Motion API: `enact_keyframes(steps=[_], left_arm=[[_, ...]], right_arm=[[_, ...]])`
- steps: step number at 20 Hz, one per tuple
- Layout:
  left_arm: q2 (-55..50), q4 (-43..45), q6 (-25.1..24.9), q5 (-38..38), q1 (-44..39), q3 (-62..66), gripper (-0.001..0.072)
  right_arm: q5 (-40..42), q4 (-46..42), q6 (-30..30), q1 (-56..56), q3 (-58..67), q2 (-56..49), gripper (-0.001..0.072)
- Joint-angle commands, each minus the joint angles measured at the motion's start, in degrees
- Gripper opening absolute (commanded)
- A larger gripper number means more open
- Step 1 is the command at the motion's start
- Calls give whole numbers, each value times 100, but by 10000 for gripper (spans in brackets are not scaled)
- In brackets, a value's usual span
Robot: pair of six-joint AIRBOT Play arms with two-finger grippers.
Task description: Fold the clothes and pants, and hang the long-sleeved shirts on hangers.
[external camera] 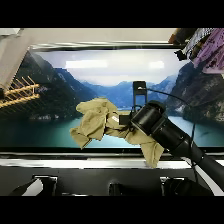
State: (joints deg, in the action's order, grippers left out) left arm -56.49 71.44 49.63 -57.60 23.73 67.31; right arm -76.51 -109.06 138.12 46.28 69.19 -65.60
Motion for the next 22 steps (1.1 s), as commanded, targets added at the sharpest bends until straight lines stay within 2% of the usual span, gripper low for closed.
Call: enact_keyframes(steps=[1,4,7,11,14,18,22], left_arm=[[1357,-17,-258,-564,-999,-1340,22],[2271,-48,-254,-1093,-1749,-2109,23],[3071,-503,-251,-1427,-2452,-2688,23],[3882,-533,483,-1644,-3123,-3067,23],[4288,-549,745,-1902,-3379,-3099,23],[4577,-748,745,-2656,-3416,-3099,23],[4859,-796,748,-3010,-3416,-3099,23]], right_arm=[[-11,-157,72,-2,-2,-4,31],[-68,-177,72,-2,-2,-4,31],[-192,-367,72,-2,-2,-4,31],[-229,-549,140,-2,-4,-7,31],[-308,-702,297,-4,-4,-7,31],[-310,-909,531,-4,-4,-44,31],[-450,-1226,717,-4,-4,-234,31]])
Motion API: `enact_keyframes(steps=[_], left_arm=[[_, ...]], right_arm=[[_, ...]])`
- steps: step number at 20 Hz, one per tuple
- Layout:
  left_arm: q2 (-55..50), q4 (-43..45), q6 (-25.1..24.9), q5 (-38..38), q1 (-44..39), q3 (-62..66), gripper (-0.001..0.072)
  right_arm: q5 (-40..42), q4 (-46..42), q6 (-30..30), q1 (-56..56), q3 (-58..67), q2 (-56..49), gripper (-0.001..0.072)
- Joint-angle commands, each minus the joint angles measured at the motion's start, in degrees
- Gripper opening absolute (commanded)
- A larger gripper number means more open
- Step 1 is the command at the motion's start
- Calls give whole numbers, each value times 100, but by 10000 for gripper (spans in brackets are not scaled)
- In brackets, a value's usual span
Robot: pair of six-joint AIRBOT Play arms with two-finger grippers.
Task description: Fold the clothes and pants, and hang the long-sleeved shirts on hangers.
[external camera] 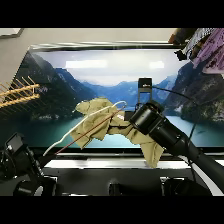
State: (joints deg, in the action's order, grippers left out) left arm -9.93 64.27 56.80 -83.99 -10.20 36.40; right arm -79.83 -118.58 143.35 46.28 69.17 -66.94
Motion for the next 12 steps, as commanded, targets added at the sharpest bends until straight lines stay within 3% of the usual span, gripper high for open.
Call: enact_keyframes(steps=[1,12], left_arm=[[240,-85,83,-452,-26,-11,23],[247,-243,131,-448,-26,-195,23]], right_arm=[[-127,-363,260,-4,-2,-118,31],[-13,-459,439,-2,11,-114,31]])
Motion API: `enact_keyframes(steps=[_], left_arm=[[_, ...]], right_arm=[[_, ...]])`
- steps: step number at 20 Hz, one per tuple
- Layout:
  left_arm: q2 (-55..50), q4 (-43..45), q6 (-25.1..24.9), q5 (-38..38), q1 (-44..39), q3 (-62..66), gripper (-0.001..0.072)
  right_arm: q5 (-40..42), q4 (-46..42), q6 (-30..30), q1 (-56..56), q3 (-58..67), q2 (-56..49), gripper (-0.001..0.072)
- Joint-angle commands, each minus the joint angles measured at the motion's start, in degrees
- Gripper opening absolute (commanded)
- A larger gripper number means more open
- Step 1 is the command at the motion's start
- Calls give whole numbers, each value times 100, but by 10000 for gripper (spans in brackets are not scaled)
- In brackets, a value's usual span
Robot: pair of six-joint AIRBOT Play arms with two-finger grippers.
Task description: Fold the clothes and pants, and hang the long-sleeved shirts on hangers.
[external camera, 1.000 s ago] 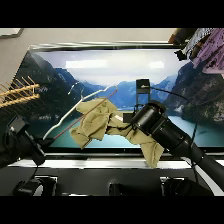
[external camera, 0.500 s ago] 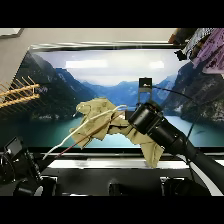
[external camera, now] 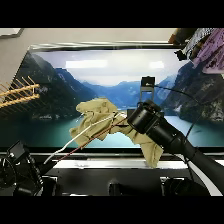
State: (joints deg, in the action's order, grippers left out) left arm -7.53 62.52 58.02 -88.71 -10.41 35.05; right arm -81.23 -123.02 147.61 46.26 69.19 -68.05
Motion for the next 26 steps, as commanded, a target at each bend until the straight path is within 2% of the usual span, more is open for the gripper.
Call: enact_keyframes(steps=[1,6,13,18,23,26], left_arm=[[4,-111,11,101,-4,-98,23],[-11,-219,11,236,-2,-96,23],[0,-348,120,-173,-4,66,23],[-17,-345,50,472,-2,-118,23],[-66,-411,31,472,-4,-199,23],[-63,-522,31,455,-4,-197,23]], right_arm=[[157,22,13,0,9,-2,31],[164,-44,48,-7,9,-7,30],[186,-387,505,-7,9,-9,30],[186,-249,501,0,11,-2,30],[354,-293,507,-2,9,-4,30],[385,-527,713,-7,9,-4,30]])
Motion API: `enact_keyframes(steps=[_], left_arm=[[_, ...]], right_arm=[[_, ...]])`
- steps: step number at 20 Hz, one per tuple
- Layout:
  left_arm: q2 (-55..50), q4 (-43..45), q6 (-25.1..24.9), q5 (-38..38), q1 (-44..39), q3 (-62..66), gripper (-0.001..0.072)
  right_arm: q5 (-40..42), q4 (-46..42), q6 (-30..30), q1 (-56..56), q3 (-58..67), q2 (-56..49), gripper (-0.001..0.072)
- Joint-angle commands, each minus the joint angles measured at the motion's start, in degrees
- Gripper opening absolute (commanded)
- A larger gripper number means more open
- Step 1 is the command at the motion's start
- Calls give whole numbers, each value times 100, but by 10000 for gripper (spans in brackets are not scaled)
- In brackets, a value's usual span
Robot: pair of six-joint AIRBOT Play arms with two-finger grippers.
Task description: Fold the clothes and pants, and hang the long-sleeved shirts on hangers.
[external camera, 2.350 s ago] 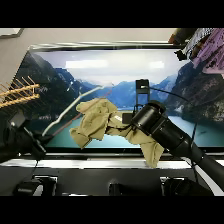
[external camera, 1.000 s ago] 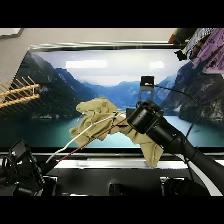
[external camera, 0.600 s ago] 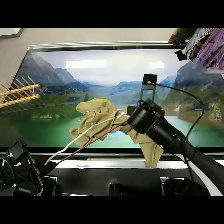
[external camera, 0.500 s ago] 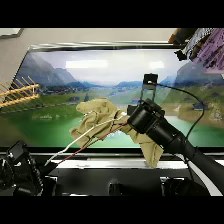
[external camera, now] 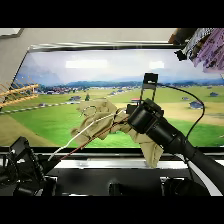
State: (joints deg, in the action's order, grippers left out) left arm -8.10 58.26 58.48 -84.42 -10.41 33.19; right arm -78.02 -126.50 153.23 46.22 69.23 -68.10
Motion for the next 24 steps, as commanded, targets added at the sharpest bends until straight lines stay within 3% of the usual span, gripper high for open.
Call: enact_keyframes(steps=[1,10,18,24], left_arm=[[-7,-118,-15,26,-4,-11,23],[-42,-404,-195,15,-15,-232,24],[-328,-393,-627,452,-15,-358,23],[-887,-555,-1246,1082,-15,-356,23]], right_arm=[[57,-205,223,-2,4,0,30],[345,-146,291,2,109,9,30],[498,540,-778,4,317,466,30],[-269,846,-1834,4,1362,555,30]])
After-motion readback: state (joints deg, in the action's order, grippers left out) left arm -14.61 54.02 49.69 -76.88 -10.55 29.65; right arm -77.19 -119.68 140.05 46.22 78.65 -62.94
